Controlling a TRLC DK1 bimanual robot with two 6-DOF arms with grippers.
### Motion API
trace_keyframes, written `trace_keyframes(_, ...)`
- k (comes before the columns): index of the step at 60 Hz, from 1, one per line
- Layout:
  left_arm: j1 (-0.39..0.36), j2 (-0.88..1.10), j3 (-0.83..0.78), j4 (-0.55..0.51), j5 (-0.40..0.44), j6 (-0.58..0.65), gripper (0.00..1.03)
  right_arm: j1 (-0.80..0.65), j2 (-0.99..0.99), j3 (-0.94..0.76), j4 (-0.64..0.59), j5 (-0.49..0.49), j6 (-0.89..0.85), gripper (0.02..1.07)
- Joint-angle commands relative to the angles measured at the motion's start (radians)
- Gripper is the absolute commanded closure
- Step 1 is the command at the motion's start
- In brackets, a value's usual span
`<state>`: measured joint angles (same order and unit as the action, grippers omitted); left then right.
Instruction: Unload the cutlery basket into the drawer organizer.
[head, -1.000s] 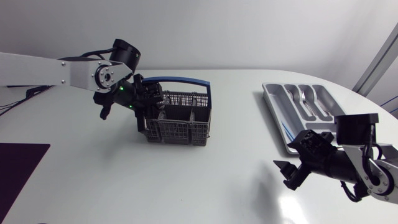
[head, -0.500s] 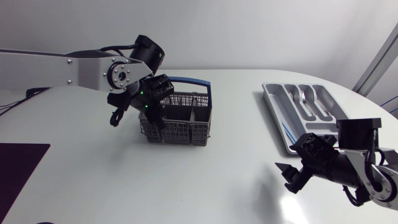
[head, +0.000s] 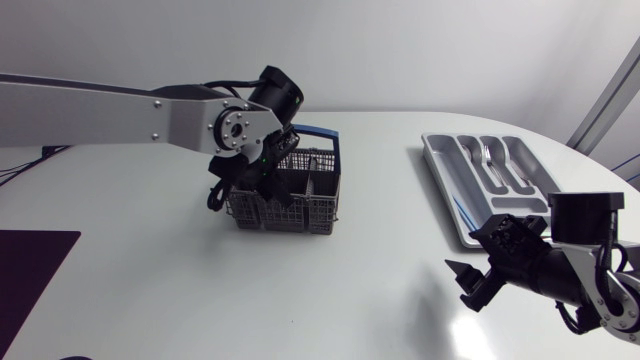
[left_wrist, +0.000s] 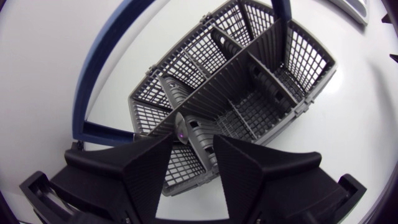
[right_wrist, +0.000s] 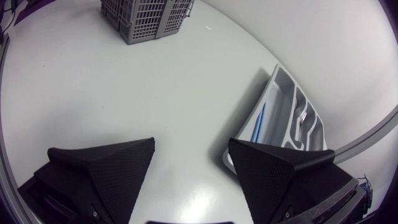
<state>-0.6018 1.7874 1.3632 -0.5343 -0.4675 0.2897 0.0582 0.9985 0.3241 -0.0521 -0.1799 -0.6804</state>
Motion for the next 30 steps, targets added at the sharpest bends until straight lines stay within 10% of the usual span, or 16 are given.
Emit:
trace_keyframes(1, -0.006, 0.038, 0.043, -0.012, -0.042, -0.063, 0.55, 0.006, -0.011, -0.037, -0.012, 0.008, 0.004, 0.21)
trace_keyframes(30, 0.005, 0.136, 0.102, 0.000, -0.146, -0.138, 0.56, 0.002, -0.012, -0.051, 0.001, 0.008, -0.005, 0.21)
